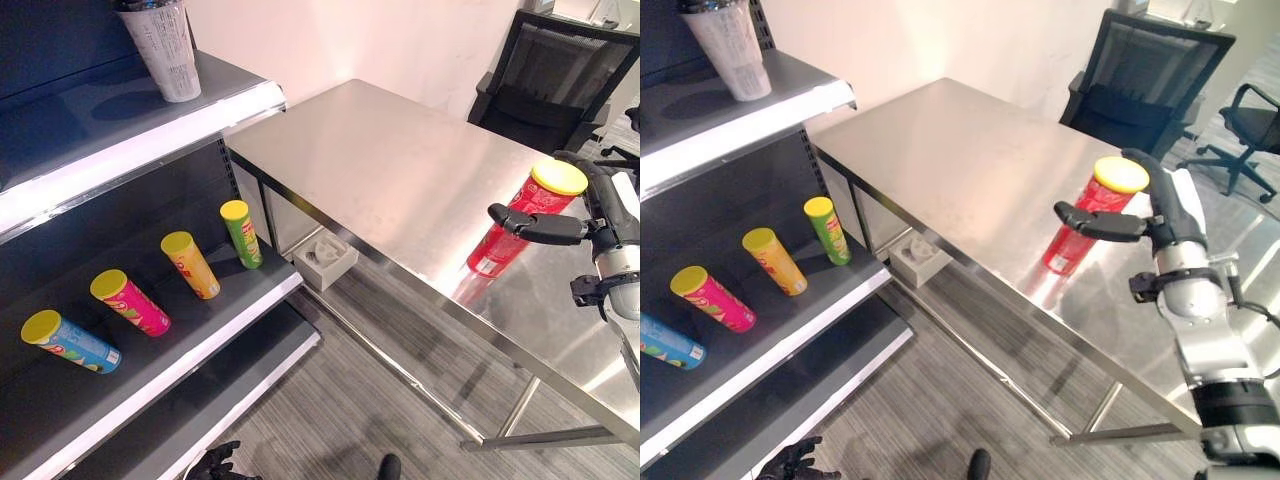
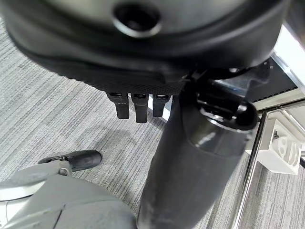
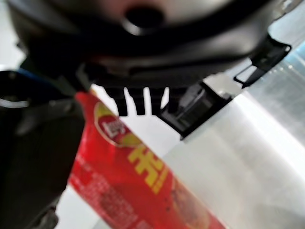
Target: Put the goods on the table back onto the shelves and tidy them up.
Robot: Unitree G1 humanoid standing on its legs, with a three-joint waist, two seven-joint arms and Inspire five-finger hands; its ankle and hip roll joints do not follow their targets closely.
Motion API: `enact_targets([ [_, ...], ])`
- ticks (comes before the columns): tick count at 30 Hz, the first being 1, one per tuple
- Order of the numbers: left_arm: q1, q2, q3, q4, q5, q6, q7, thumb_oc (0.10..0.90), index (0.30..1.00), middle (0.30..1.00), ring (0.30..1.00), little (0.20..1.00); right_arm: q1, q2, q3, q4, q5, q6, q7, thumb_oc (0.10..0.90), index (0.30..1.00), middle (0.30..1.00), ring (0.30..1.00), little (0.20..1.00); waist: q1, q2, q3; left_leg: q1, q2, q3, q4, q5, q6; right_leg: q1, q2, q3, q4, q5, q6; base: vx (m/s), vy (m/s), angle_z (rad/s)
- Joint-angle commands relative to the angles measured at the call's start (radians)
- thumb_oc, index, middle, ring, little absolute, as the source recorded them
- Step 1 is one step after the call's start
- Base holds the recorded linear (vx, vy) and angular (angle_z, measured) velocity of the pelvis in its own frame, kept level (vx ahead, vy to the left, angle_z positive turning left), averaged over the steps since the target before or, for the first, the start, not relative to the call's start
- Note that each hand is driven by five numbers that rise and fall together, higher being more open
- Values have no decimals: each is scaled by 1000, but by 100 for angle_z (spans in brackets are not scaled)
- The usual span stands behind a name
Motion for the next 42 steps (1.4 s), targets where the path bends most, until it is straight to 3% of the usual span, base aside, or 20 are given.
enact_targets([
  [1, -25, 89, -64, 15, 11, -23, 19, 800, 900, 900, 900, 900, -173, -24, -27, -16, -2, -54, -73, 400, 300, 300, 300, 300, 29, -88, -31, -30, 1, -17, 2, -33, -6, 53, -178, -93, 7, -19, 148, 0, 0, 0],
  [21, -30, 100, -56, 13, 15, -26, 19, 800, 900, 900, 900, 900, -220, -50, -63, -121, 10, -104, -106, 400, 300, 300, 300, 300, 29, -90, -40, -24, 5, -11, 2, -36, -9, 59, -176, -95, 7, -23, 150, 0, 0, 0],
  [25, -28, 96, -46, 16, 12, -26, 21, 800, 900, 900, 900, 900, -216, -3, -121, -209, 18, -138, -150, 400, 300, 300, 300, 300, 31, -87, -41, -22, 7, -13, 2, -40, -4, 51, -175, -91, 7, -18, 151, -3, 28, -1],
  [26, -28, 85, -33, 26, 10, -25, 25, 800, 900, 900, 900, 900, -192, 54, -183, -309, -29, -159, -194, 400, 300, 300, 300, 300, 38, -85, -43, -12, -5, -20, 2, -49, 10, 40, -180, -77, 7, -5, 157, -23, 154, -4],
  [29, -21, 76, -18, 31, 6, -27, 30, 800, 900, 900, 900, 900, -174, 105, -226, -398, -69, -167, -218, 400, 300, 300, 300, 300, 54, -86, -42, -4, -35, -30, 2, -60, 31, 22, -198, -58, 7, 18, 166, -36, 142, -13],
  [34, -6, 71, 21, 53, -14, -23, 47, 800, 900, 900, 900, 900, -177, 153, -219, -480, -124, -166, -226, 400, 300, 300, 300, 300, 79, -85, -32, -7, -83, -36, 3, -58, 60, -12, -236, -41, 45, 82, 168, -88, 72, -11],
  [37, -4, 79, 52, 57, -60, -20, 67, 800, 900, 900, 900, 900, -193, 154, -181, -488, -130, -164, -205, 400, 300, 300, 300, 300, 82, -60, 1, -42, -83, -66, 9, -17, 82, -32, -199, 37, 262, -53, 157, -212, 25, -2],
  [38, -5, 78, 52, 57, -60, -20, 67, 800, 900, 900, 900, 900, -194, 154, -181, -488, -129, -164, -205, 400, 300, 300, 300, 300, 81, -62, 1, -45, -86, -66, 8, -12, 83, -38, -203, 39, 266, -52, 157, -144, -22, 7],
  [39, -11, 79, 59, 59, -80, -18, 74, 800, 900, 900, 900, 900, -191, 152, -186, -494, -124, -161, -197, 400, 300, 300, 300, 300, 82, -63, 4, -67, -91, -89, 11, 7, 85, -40, -175, 78, 337, -99, 149, -172, -86, 8],
  [40, -15, 80, 61, 56, -99, -16, 72, 800, 900, 900, 900, 900, -173, 142, -200, -490, -119, -164, -196, 400, 300, 300, 300, 300, 83, -69, 2, -108, -97, -131, 22, 40, 85, -28, -103, 154, 420, -173, 144, -149, -151, 20],
  [41, -14, 82, 60, 45, -108, -17, 67, 800, 900, 900, 900, 900, -166, 127, -211, -490, -118, -159, -192, 400, 300, 300, 300, 300, 90, -78, -7, -131, -104, -157, 31, 48, 78, 11, -71, 174, 377, -245, 121, -60, -132, 96],
  [42, -14, 82, 59, 45, -108, -17, 67, 800, 900, 900, 900, 900, -164, 127, -212, -490, -118, -159, -191, 400, 300, 300, 300, 300, 89, -79, -9, -128, -103, -159, 29, 42, 78, 16, -70, 171, 375, -251, 121, -34, -405, 142],
])
